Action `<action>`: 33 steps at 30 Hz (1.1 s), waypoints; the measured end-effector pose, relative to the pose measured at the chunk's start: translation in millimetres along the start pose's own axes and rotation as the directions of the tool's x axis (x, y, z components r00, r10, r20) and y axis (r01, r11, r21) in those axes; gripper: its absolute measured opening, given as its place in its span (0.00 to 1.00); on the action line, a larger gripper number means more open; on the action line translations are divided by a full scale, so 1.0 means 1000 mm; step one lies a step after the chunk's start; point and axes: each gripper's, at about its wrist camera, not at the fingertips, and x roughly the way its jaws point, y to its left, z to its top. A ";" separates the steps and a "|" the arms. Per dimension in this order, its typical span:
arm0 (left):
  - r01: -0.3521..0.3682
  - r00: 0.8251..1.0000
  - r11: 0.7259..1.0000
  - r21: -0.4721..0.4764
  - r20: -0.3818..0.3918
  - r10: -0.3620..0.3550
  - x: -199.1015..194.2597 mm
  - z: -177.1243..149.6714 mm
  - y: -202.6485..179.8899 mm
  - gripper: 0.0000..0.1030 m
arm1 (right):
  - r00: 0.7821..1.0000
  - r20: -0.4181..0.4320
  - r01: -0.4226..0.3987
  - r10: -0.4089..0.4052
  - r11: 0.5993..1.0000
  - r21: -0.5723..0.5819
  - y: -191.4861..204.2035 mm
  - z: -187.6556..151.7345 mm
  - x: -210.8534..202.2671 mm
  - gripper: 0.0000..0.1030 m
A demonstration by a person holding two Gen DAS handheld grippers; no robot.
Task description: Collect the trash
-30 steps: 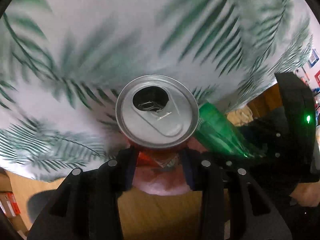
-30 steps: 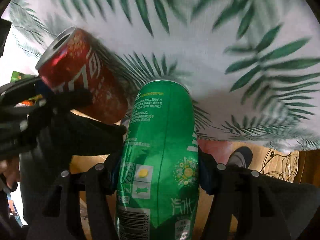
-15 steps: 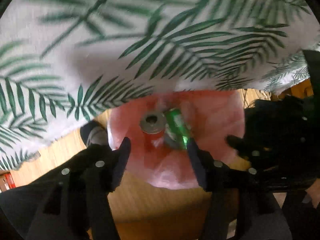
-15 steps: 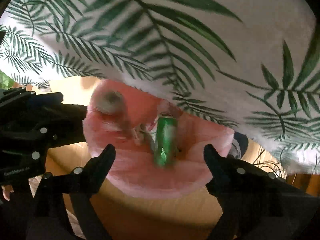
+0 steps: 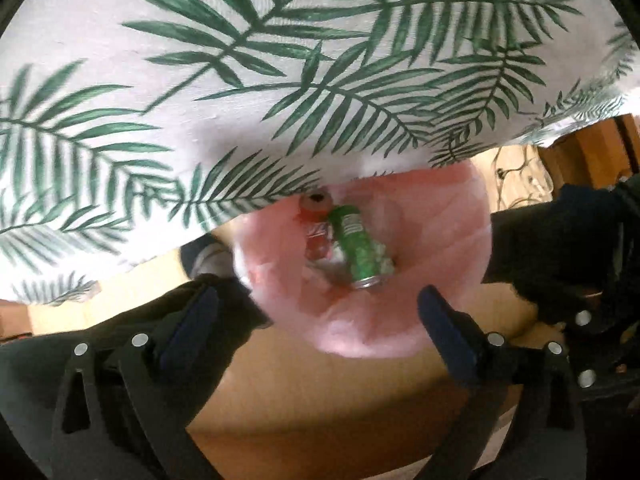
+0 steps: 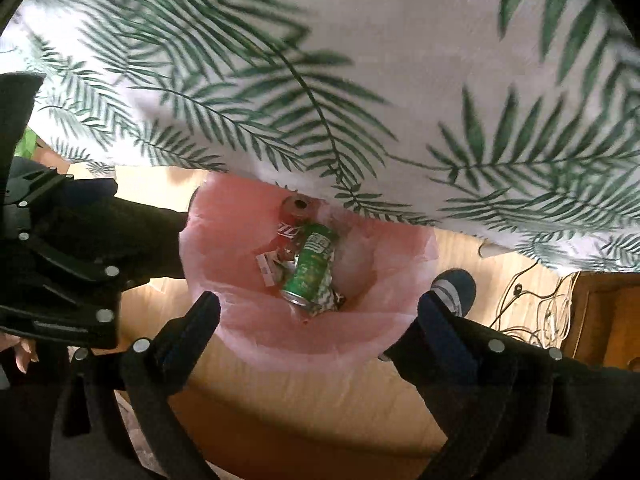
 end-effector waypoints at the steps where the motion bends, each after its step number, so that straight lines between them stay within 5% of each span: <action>1: -0.004 1.000 1.000 0.001 0.004 0.004 -0.002 -0.003 -0.002 0.94 | 1.000 0.006 0.001 -0.001 1.000 0.001 0.000 -0.001 -0.005 0.95; 14: -0.095 0.991 0.995 0.010 0.092 0.094 -0.057 -0.014 -0.010 0.94 | 0.998 0.046 0.036 -0.037 0.999 0.014 0.004 -0.023 -0.043 0.95; 22: -0.021 0.992 0.997 -0.079 0.124 0.031 -0.072 -0.011 0.002 0.94 | 0.997 0.064 0.049 -0.050 0.999 0.021 0.001 -0.021 -0.051 0.95; 33: -0.001 0.999 0.995 -0.102 0.047 0.006 -0.061 -0.012 0.010 0.94 | 0.997 0.071 0.042 -0.043 0.999 0.021 0.007 -0.023 -0.053 0.95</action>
